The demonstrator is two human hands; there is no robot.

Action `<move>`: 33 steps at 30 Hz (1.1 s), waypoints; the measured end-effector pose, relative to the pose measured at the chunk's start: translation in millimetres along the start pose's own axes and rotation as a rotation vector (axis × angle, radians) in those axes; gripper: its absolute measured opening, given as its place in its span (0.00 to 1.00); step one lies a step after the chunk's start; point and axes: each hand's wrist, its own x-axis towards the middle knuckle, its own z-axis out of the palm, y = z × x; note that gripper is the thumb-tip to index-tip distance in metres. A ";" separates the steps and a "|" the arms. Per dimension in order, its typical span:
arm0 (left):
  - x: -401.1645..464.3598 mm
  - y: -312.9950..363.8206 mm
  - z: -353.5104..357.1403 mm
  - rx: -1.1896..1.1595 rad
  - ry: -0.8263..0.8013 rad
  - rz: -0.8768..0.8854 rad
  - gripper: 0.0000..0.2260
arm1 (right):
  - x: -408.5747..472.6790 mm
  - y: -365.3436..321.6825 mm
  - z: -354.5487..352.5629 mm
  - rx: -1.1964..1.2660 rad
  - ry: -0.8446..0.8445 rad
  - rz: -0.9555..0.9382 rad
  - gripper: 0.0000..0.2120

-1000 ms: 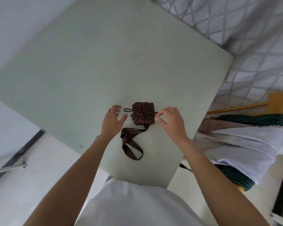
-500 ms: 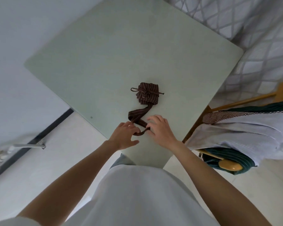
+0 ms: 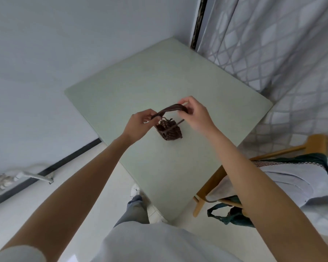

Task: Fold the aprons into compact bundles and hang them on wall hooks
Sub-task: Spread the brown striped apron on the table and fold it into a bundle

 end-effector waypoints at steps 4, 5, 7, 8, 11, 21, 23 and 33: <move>24.2 19.9 -33.7 -0.004 0.124 0.086 0.04 | 25.5 -47.7 -5.9 0.023 -0.006 -0.033 0.14; 29.8 22.1 -42.8 0.033 0.148 0.112 0.04 | 31.4 -58.9 -5.2 0.015 -0.027 -0.048 0.15; 37.3 25.4 -59.4 0.104 0.140 0.168 0.09 | 39.8 -79.7 0.1 0.010 -0.059 -0.081 0.16; 39.2 26.1 -70.6 0.143 0.119 0.210 0.13 | 44.4 -90.8 6.6 0.018 -0.075 -0.096 0.16; 41.6 24.2 -101.4 0.209 0.085 0.343 0.21 | 56.3 -119.0 30.2 0.036 -0.121 -0.130 0.17; 49.2 10.3 -257.3 -0.073 -0.016 0.308 0.03 | 114.9 -196.5 136.0 -0.388 -0.006 -0.377 0.04; 59.1 13.7 -291.4 -0.036 -0.074 0.282 0.04 | 129.5 -218.6 148.9 -0.318 0.020 -0.363 0.04; 111.2 37.0 -406.8 0.267 0.341 0.549 0.10 | 213.8 -328.7 178.7 0.187 -0.254 -0.180 0.15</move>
